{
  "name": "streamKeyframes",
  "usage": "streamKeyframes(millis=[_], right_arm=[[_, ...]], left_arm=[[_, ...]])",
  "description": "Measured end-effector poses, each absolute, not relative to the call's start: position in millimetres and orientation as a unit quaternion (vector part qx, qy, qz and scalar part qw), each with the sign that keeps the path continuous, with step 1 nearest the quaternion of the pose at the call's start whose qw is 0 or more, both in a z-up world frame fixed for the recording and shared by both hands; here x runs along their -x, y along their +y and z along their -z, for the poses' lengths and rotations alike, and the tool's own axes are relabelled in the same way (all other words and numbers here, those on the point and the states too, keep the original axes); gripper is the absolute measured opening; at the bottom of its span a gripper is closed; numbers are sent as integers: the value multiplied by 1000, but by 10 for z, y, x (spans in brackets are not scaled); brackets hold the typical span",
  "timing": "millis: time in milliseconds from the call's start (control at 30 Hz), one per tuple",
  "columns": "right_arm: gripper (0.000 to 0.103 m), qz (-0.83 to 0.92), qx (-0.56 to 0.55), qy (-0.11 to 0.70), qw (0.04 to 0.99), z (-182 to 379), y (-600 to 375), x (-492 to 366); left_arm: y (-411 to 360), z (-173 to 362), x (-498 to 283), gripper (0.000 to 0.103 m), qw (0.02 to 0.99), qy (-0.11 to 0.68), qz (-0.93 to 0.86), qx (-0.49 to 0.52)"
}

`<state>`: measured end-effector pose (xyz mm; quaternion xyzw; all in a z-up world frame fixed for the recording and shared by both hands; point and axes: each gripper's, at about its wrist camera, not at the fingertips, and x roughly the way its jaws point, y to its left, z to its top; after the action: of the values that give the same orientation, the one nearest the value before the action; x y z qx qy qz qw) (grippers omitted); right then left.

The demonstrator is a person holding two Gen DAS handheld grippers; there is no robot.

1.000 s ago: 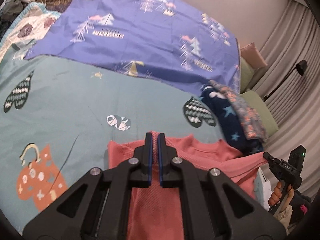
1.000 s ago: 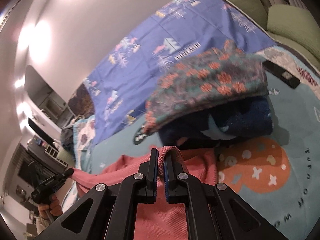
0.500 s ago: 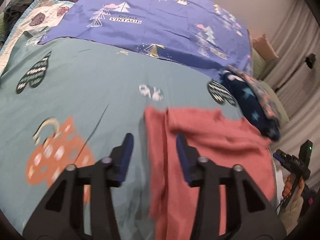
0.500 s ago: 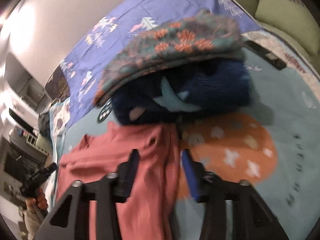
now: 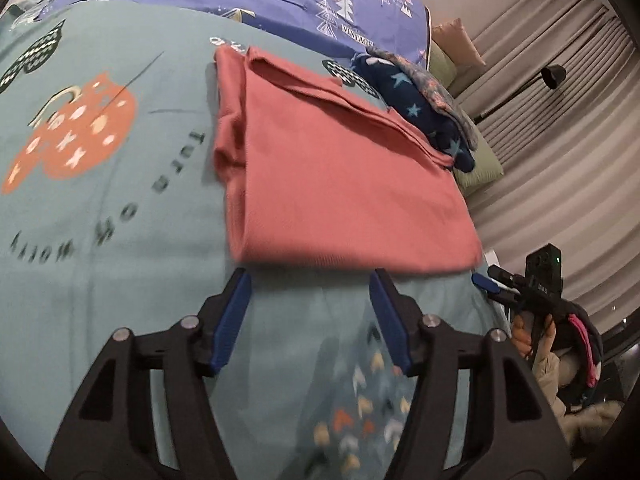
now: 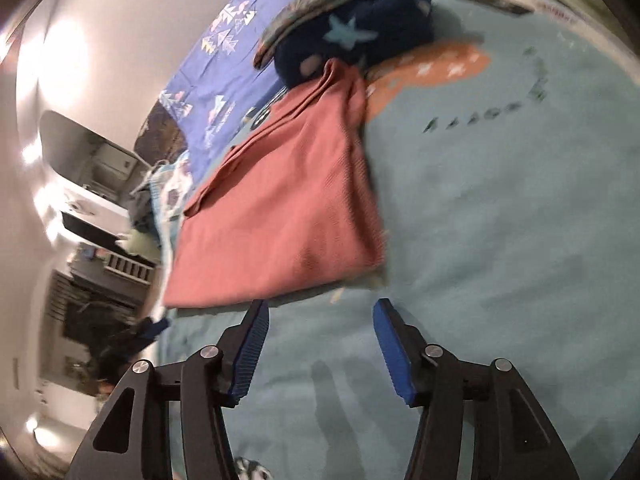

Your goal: Fold small clothes

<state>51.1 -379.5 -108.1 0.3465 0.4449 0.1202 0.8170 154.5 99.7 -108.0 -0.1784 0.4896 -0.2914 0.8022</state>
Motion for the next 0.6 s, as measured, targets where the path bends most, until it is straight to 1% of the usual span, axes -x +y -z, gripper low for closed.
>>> streamKeyframes(millis=[67, 100, 133, 167, 200, 233, 300, 367, 467, 600], right_arm=[[59, -117, -367, 427, 818, 1130, -3799, -636], [59, -112, -387, 417, 815, 1161, -3804, -721], [59, -107, -397, 411, 813, 1175, -3797, -783], [57, -101, -399, 411, 813, 1175, -3779, -828], [27, -89, -393, 418, 814, 1176, -3750, -884], [6, -86, -388, 433, 809, 1193, -3720, -936], [5, -82, -386, 434, 810, 1168, -3685, -944], [5, -91, -377, 428, 816, 1045, -3663, -892], [4, -118, -393, 427, 806, 896, -3680, -701], [4, -130, -371, 433, 811, 658, -3629, -292]], left_arm=[[992, 1193, -1702, 61, 799, 488, 271, 222], [1002, 1224, -1772, 51, 799, 479, 265, 249], [1005, 1244, -1788, 18, 798, 476, 260, 262], [997, 1279, -1832, 11, 791, 484, 255, 273], [987, 1304, -1848, 10, 784, 491, 253, 282], [979, 1293, -1832, 10, 787, 489, 247, 282], [943, 1157, -1733, 10, 806, 480, 242, 248], [963, 1014, -1614, 9, 812, 471, 251, 236], [1008, 762, -1366, 9, 819, 458, 268, 218], [1098, 459, -829, 9, 827, 448, 291, 175]])
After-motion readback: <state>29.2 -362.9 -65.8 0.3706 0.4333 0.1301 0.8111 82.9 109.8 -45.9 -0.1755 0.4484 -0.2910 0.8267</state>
